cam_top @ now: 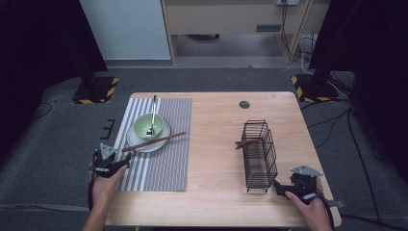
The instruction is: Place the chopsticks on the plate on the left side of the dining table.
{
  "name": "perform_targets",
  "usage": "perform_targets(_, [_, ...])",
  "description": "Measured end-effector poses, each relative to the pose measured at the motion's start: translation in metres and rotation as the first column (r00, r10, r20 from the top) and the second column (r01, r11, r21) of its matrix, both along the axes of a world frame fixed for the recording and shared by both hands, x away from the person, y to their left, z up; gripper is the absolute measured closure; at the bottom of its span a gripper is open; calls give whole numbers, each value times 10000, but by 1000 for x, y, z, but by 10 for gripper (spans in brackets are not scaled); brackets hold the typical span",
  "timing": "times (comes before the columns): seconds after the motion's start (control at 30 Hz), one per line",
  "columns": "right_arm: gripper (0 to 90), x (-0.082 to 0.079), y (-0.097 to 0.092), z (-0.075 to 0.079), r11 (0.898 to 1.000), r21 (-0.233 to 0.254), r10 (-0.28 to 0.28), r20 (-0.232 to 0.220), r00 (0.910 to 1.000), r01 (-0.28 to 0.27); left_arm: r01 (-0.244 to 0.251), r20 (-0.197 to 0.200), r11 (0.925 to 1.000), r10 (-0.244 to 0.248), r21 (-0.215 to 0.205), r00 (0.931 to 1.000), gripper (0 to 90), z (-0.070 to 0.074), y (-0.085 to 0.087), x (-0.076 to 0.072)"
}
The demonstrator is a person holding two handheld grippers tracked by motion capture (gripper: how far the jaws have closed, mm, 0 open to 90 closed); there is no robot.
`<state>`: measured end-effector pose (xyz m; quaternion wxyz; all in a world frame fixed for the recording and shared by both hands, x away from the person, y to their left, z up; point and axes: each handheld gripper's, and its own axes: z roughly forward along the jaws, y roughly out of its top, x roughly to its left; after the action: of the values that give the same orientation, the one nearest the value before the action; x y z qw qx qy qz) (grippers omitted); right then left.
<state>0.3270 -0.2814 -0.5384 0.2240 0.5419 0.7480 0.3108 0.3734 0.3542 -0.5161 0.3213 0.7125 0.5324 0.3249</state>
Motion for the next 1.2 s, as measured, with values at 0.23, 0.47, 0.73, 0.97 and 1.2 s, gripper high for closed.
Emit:
perform_targets(0.23, [10, 0, 0, 0, 10000, 3, -3, 1, 10000, 3, 16, 9, 9999, -16, 119, 10000, 381, -1, -1, 2])
perform_targets(0.47, [10, 0, 0, 0, 10000, 2, -1, 1, 10000, 1, -71, -57, 9997, 72, 214, 10000, 433, 0, -2, 7])
perform_targets(0.73, [10, 0, 0, 0, 10000, 4, 1, -1, 10000, -1, -279, -36, 9993, 280, 237, 9996, 445, 0, 1, 13])
perform_targets(0.97, [10, 0, 0, 0, 10000, 3, 0, 0, 10000, 0, -420, 3, 9990, 420, 177, 9991, 447, -1, 3, 15])
perform_targets(1.2, [10, 0, 0, 0, 10000, 3, -2, 0, 10000, 2, -575, 6, 9983, 575, 75, 9983, 446, -4, 5, 18])
